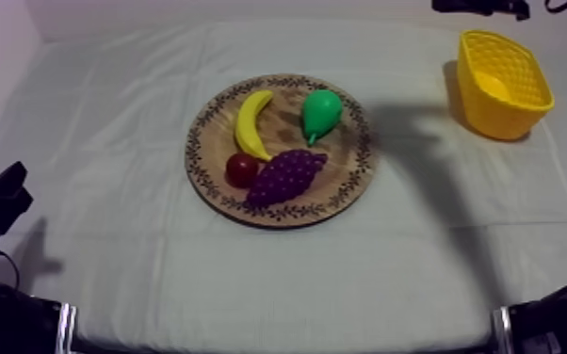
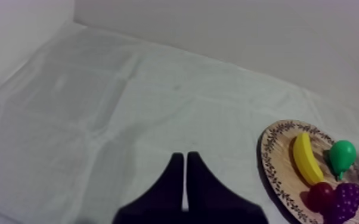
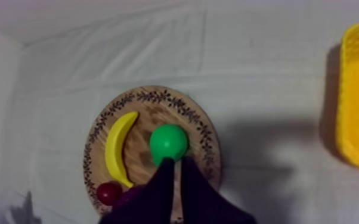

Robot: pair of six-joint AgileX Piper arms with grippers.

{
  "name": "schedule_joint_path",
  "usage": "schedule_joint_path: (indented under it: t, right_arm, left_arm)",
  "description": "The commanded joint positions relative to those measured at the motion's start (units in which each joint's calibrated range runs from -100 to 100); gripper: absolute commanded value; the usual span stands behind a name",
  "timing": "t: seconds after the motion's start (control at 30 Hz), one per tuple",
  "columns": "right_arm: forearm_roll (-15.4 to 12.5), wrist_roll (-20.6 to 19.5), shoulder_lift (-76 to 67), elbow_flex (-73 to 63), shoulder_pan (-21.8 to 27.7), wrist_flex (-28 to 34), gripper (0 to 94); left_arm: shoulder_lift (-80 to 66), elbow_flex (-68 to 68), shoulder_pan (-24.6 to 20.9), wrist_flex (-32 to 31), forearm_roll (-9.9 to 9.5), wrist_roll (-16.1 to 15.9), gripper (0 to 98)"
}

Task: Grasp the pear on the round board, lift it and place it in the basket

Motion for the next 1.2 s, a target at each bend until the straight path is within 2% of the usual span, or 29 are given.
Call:
schedule_joint_path:
  t: [0.0,0.27,0.53,0.67,0.83,1.17]
  right_arm:
    - [0.36,-2.92,0.19,0.43,-0.49,-0.83,7.4]
    - [3.49,-10.12,3.05,1.04,-2.91,-2.62,21.0]
    - [4.28,-11.94,10.12,-0.22,-4.29,-2.4,56.6]
    - [4.27,-12.03,14.35,-2.27,-4.53,-1.31,67.0]
    - [4.34,-12.15,19.5,-4.48,-4.85,-1.08,72.8]
    - [3.59,-12.08,29.21,-8.34,-6.19,-2.73,75.0]
  left_arm:
    - [0.0,0.05,0.01,-0.01,0.01,0.01,0.1]
    - [0.0,0.05,0.01,-0.01,0.01,0.0,0.1]
    - [0.0,0.05,0.01,-0.01,0.01,0.01,0.1]
    - [0.0,0.05,0.01,-0.01,0.01,0.01,0.1]
    - [0.0,0.05,0.01,-0.01,0.01,0.01,0.1]
    - [0.0,0.05,0.01,-0.01,0.01,0.0,0.1]
